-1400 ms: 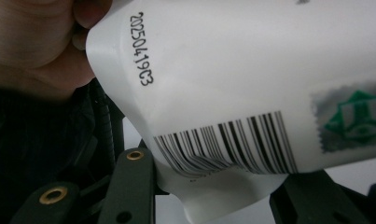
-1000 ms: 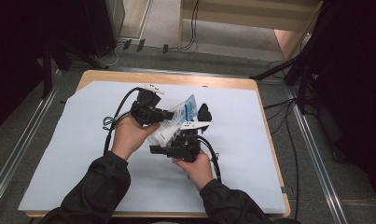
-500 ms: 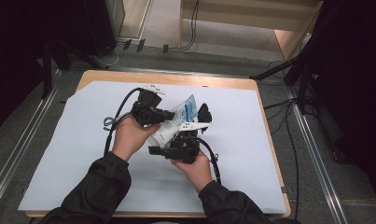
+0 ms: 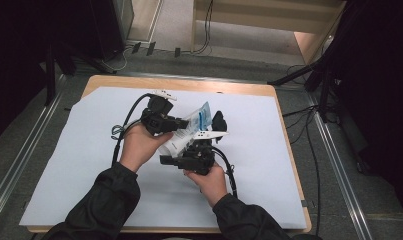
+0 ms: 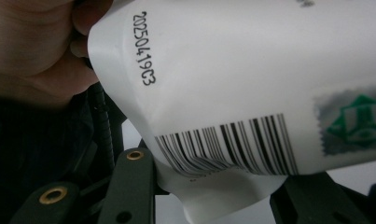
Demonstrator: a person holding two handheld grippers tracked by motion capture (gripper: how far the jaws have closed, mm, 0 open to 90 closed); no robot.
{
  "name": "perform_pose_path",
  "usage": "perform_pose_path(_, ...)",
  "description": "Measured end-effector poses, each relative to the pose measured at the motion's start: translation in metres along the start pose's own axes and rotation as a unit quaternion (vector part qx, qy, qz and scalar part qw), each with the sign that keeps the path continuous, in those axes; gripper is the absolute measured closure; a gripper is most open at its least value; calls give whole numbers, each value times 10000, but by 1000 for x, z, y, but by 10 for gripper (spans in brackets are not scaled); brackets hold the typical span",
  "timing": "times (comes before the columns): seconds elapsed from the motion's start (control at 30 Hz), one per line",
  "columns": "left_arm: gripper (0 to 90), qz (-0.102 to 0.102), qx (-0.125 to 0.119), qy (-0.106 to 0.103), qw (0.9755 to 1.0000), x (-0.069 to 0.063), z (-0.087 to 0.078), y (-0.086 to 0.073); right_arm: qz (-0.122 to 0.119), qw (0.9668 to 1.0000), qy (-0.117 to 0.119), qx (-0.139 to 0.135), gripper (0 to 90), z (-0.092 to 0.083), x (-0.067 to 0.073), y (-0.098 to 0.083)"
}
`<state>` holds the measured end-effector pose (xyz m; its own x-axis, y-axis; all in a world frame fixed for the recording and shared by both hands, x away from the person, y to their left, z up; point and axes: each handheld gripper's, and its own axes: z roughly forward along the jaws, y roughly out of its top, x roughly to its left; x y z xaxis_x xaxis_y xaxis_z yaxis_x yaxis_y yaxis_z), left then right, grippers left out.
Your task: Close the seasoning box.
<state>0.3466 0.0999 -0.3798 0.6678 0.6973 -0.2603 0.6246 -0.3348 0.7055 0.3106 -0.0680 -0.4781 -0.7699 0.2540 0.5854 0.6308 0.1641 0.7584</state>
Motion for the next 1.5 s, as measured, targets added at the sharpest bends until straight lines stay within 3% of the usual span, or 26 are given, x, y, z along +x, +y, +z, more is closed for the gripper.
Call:
perform_pose_path(0.97,900,75,7,68,9999,-3,1,0,23,10000,-5,11,642,1,0,-1)
perform_pose_path(1.5,900,6,-103,126,9999,-1,1,0,17,10000,11,90,642,2,-1,4)
